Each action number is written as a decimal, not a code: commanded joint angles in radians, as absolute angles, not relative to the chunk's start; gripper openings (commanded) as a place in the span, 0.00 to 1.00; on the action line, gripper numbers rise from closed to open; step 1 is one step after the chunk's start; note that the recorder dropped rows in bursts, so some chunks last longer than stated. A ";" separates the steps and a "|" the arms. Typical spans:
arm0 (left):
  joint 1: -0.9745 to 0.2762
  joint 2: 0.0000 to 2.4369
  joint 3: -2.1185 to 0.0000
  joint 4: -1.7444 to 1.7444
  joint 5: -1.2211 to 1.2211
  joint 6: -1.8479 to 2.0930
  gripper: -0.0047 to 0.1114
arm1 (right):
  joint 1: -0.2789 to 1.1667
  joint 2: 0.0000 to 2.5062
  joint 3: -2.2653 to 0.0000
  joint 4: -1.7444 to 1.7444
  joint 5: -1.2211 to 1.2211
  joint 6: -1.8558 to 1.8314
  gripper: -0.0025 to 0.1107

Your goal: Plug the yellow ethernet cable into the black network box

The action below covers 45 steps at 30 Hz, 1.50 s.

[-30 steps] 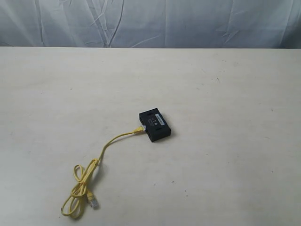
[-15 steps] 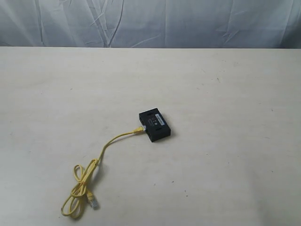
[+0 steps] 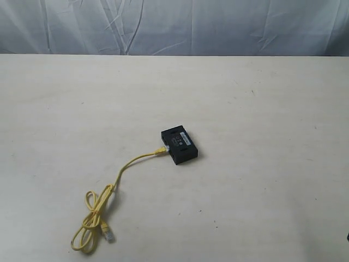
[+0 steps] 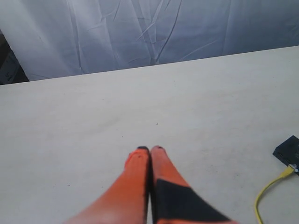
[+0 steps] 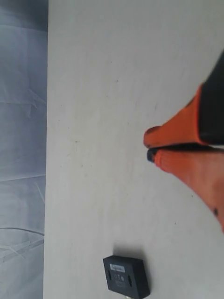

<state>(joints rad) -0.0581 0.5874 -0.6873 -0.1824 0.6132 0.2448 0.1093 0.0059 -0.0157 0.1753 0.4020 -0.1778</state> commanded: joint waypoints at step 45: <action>-0.032 0.205 -0.235 -0.115 0.333 0.270 0.04 | 0.111 0.000 0.000 0.033 0.364 0.043 0.01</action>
